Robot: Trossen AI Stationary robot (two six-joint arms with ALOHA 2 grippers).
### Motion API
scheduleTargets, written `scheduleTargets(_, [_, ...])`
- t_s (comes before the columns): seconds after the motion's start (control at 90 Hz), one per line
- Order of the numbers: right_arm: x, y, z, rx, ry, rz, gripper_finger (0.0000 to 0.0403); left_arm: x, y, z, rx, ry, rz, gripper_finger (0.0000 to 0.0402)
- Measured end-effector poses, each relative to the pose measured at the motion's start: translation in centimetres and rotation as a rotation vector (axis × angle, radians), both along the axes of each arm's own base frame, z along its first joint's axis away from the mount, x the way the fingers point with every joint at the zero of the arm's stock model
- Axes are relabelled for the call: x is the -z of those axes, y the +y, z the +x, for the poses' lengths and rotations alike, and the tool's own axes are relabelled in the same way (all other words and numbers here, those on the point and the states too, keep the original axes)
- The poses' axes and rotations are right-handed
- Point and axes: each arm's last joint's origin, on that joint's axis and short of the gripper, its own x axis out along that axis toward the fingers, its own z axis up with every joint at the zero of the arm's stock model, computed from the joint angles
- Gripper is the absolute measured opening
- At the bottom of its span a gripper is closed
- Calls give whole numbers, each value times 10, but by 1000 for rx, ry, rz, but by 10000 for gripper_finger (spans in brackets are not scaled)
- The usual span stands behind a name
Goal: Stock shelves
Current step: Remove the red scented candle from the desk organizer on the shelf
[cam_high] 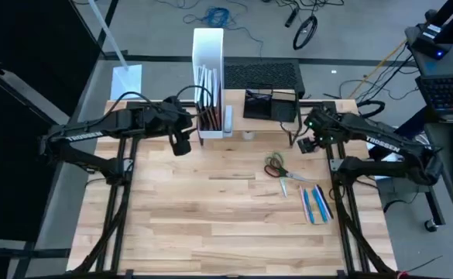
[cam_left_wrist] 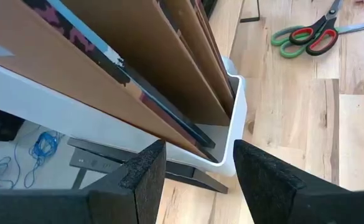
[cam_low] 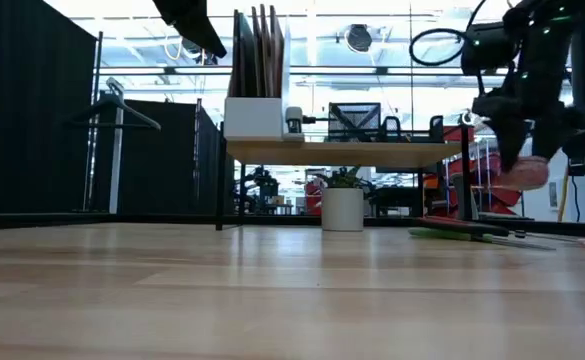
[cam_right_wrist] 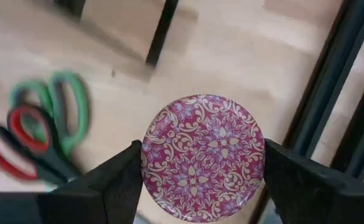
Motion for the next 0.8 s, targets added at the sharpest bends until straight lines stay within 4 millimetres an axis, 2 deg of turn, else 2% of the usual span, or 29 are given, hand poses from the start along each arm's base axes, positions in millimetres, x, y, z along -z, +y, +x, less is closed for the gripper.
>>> scheduleTargets(0.133, [9,9,5,1,-4,13,269,0,0,0,0,0,0,176])
scheduleTargets(0.378, [49,27,7,45,-8,46,269,0,0,0,0,0,0,176])
scheduleTargets(0.511, [64,33,8,62,-38,45,269,0,0,0,0,0,0,176])
scheduleTargets(0.656, [71,33,8,64,-53,33,273,0,0,0,0,0,0,176])
scheduleTargets(0.8, [72,34,7,65,-53,37,297,0,0,0,0,0,0,176])
